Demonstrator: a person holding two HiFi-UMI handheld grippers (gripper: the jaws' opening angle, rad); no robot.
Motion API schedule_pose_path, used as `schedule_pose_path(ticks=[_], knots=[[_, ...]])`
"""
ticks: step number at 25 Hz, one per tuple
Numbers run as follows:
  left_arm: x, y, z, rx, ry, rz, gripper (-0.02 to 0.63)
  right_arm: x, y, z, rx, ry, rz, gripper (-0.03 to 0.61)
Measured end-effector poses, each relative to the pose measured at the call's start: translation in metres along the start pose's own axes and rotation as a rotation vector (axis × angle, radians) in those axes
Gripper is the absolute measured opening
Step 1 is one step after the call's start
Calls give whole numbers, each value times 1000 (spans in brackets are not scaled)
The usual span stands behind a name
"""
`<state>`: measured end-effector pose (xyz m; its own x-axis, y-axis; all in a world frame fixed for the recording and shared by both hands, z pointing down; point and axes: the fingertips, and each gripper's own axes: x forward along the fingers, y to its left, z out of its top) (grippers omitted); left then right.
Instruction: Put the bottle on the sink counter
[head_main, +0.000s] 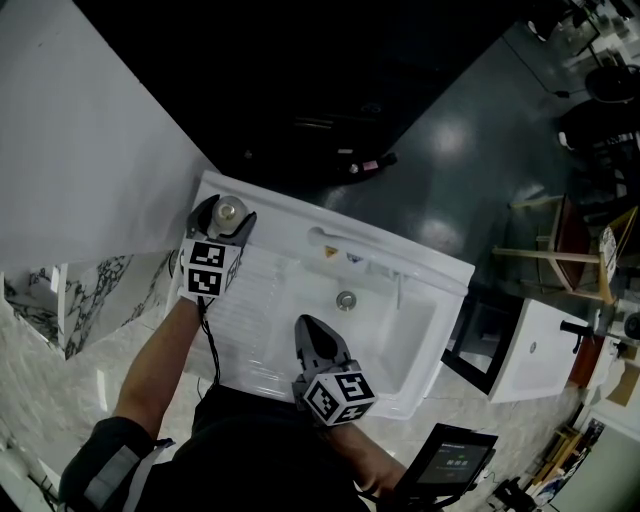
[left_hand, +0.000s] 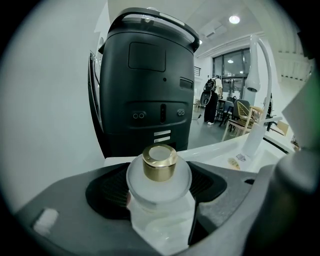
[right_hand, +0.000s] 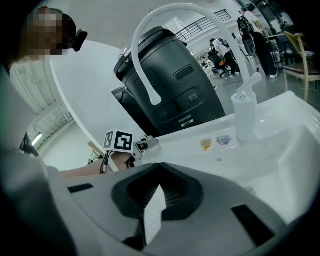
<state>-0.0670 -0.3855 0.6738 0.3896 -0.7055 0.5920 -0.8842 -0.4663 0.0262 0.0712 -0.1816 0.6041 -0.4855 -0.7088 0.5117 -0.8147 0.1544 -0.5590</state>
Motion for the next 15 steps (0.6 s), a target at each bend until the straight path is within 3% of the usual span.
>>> schedule_pose_path(ticks=[15], knots=[[5, -2, -3, 17, 2, 1, 336, -1, 2, 1, 7, -2, 10, -5]])
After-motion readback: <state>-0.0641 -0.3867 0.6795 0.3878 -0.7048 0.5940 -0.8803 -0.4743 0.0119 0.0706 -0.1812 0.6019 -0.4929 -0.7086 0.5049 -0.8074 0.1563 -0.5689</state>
